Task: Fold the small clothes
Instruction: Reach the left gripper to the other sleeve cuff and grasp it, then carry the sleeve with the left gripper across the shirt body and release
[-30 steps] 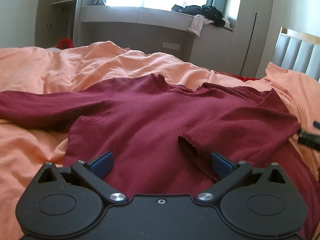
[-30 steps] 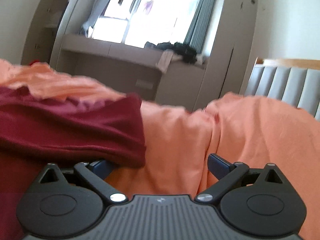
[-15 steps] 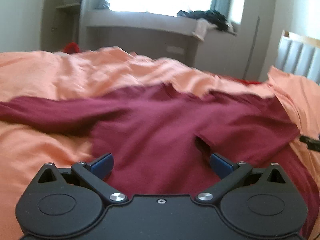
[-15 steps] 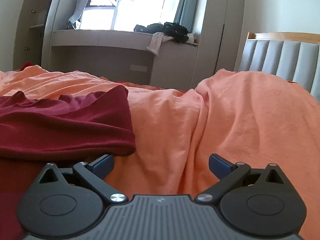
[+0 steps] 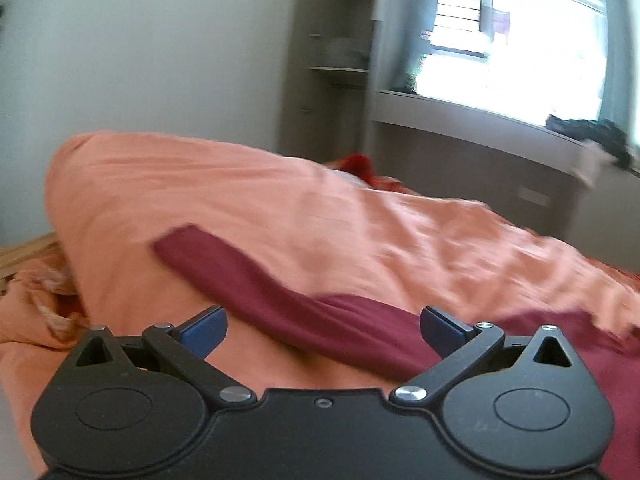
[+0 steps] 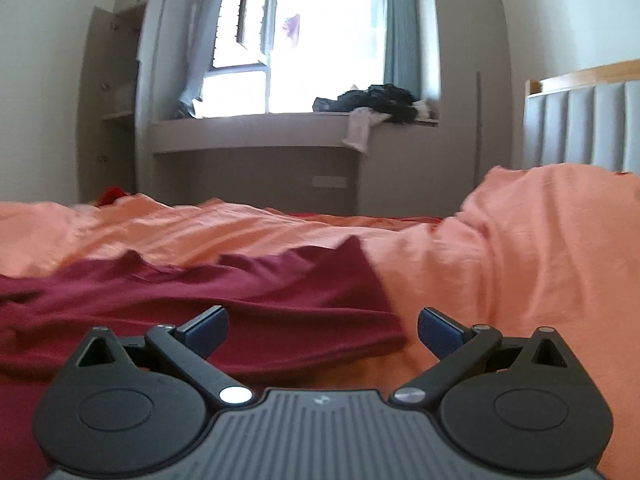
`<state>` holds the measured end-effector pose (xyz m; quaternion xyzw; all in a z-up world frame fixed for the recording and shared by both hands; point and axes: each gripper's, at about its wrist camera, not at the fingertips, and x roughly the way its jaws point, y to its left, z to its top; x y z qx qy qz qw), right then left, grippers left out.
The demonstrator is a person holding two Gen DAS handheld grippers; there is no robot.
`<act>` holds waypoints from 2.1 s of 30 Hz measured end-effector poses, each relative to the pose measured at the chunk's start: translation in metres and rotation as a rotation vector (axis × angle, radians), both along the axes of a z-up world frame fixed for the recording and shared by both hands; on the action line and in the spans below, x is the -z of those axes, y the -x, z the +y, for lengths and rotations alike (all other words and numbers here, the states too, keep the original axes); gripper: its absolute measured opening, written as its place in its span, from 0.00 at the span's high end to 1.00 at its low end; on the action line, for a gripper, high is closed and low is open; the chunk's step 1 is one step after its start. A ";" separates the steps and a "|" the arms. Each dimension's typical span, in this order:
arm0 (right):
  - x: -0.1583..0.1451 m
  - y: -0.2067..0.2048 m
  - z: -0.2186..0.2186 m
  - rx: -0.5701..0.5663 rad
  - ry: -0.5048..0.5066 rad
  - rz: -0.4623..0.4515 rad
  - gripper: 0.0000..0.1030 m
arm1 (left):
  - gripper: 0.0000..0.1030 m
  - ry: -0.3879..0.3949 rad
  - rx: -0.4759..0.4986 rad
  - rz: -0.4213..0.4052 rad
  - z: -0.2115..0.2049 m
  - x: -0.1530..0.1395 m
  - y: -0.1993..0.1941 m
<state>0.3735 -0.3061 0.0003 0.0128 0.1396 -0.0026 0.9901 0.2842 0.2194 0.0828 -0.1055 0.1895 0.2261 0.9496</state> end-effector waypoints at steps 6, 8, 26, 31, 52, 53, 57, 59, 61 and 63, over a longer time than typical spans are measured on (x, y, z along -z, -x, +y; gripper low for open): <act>-0.001 0.007 0.034 -0.129 0.003 -0.012 0.00 | 0.05 0.187 -0.083 -0.001 0.076 0.011 -0.026; 0.000 0.009 0.045 -0.150 0.033 -0.014 0.00 | 0.12 0.222 -0.126 -0.009 0.087 0.016 -0.033; 0.004 0.008 0.051 -0.183 0.010 -0.010 0.00 | 0.97 -0.124 0.003 -0.281 0.037 -0.032 -0.058; 0.002 0.013 0.051 -0.184 0.006 -0.029 0.00 | 0.96 -0.208 0.228 -0.393 -0.029 -0.061 -0.049; -0.012 0.021 0.026 -0.042 -0.095 -0.078 0.00 | 0.96 -0.296 0.954 -0.242 -0.320 0.056 -0.016; -0.011 0.021 0.023 -0.037 -0.104 -0.077 0.00 | 0.95 -0.290 0.973 -0.209 -0.322 0.065 -0.014; -0.011 0.022 0.020 -0.031 -0.122 -0.077 0.00 | 0.84 -0.268 1.037 -0.106 -0.325 0.095 -0.009; -0.011 0.023 0.020 -0.034 -0.121 -0.076 0.00 | 0.76 -0.241 1.065 -0.071 -0.321 0.101 -0.008; -0.010 0.023 0.022 -0.042 -0.120 -0.072 0.00 | 0.44 -0.236 1.082 -0.039 -0.318 0.106 -0.004; -0.010 0.021 0.025 -0.051 -0.118 -0.067 0.00 | 0.28 -0.224 1.088 -0.021 -0.311 0.106 -0.001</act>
